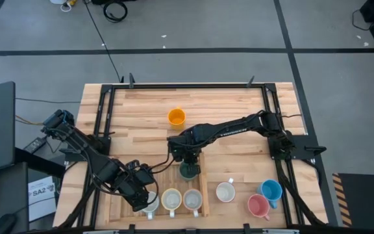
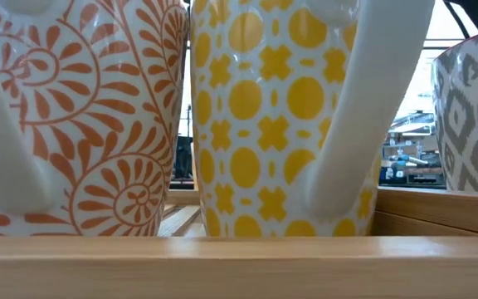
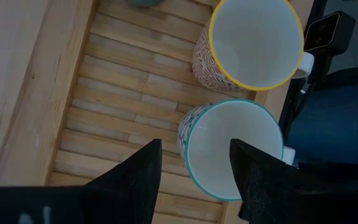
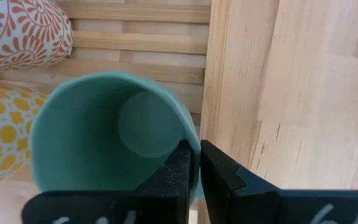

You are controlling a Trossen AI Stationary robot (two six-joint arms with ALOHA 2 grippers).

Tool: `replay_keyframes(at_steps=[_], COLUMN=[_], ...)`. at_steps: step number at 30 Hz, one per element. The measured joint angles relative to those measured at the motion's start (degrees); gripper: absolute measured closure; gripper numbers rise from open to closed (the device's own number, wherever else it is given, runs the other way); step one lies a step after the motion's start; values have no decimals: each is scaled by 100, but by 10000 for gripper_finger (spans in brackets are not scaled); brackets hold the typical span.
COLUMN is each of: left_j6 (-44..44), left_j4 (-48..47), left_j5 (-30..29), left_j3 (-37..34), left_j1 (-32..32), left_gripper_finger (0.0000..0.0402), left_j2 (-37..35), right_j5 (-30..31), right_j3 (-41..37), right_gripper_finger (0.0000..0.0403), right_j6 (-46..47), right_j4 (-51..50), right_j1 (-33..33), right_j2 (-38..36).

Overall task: Place coffee mugs
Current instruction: Put the green mug on the shelf

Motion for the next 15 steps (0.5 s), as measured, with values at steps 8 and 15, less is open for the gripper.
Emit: replay_keyframes(at_steps=[8,15], left_j6=[0,0], left_j4=[-2,-2], left_j5=[0,0], left_j3=[0,0], left_j1=[0,0], left_gripper_finger=[205,205], left_j2=[0,0], right_j5=[-4,-4], right_j3=[0,0], right_gripper_finger=[355,353], right_j6=[0,0], right_j4=[4,7], right_j1=[0,0], right_j2=[0,0])
